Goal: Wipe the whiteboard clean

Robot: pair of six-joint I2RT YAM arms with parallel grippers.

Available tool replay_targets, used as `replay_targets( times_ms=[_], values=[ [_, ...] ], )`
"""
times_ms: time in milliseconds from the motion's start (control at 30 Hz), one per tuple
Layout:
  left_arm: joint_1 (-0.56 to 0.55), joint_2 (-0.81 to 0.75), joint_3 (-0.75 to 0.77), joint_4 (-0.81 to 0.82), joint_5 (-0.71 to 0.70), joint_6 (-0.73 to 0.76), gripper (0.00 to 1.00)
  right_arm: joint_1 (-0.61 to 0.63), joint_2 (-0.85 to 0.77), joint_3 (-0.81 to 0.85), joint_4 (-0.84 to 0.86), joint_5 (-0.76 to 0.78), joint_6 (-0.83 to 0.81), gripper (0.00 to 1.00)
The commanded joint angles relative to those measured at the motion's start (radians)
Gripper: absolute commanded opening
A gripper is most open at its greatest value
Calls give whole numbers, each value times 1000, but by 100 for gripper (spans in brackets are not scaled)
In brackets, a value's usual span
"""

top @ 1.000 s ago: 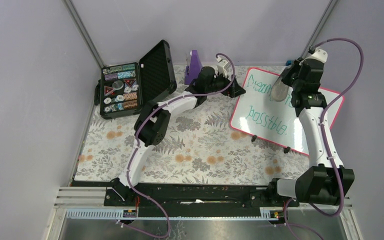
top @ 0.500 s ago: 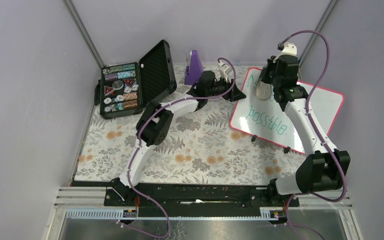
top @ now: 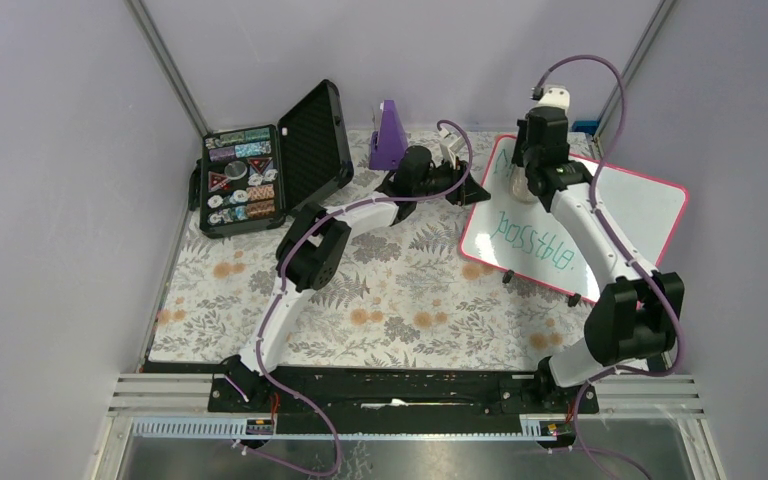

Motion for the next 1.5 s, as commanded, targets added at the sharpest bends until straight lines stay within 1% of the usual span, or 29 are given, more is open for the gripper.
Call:
replay_targets(
  times_ms=[0,133,233,367,400,433,467,633,667,700,800,900,1000,1067,1167,1300,1467],
  values=[
    [-8,-8,15,70,8,21,32,20,37,58,-27,131,-39,0],
    [-11,1,28,53,2,30,32,30,57,66,-28,131,-32,0],
    [-14,15,49,34,9,38,33,36,63,64,-24,141,-26,0],
    [-18,22,54,28,13,46,32,43,73,55,-5,124,-16,0],
    [-20,24,57,25,16,50,28,47,80,53,-1,117,-15,0],
    [-19,26,60,20,16,56,21,51,87,54,5,112,-15,0],
    [-20,26,62,12,15,64,17,58,93,54,12,109,-16,0],
    [-20,16,59,-24,-9,107,9,86,137,62,45,89,-17,0],
    [-21,12,56,-28,-14,115,4,92,149,68,44,85,-15,0],
    [-21,9,53,-35,-28,121,0,99,162,75,44,83,-13,0],
    [-24,4,50,-51,-48,150,0,121,210,101,42,57,-5,0],
    [-29,-8,34,-56,-79,174,0,125,244,134,42,-14,29,0],
    [-34,-16,21,-49,-87,187,0,125,263,134,85,-71,55,0],
    [-34,-23,7,-41,-97,191,0,123,277,143,91,-57,58,0],
    [-37,-36,-18,-32,-127,201,0,103,275,135,82,5,84,0],
    [-38,-45,-33,-36,-160,209,0,32,221,54,108,-3,154,0],
    [-39,-44,-36,-31,-168,211,0,-56,156,0,46,95,182,0]
  ],
)
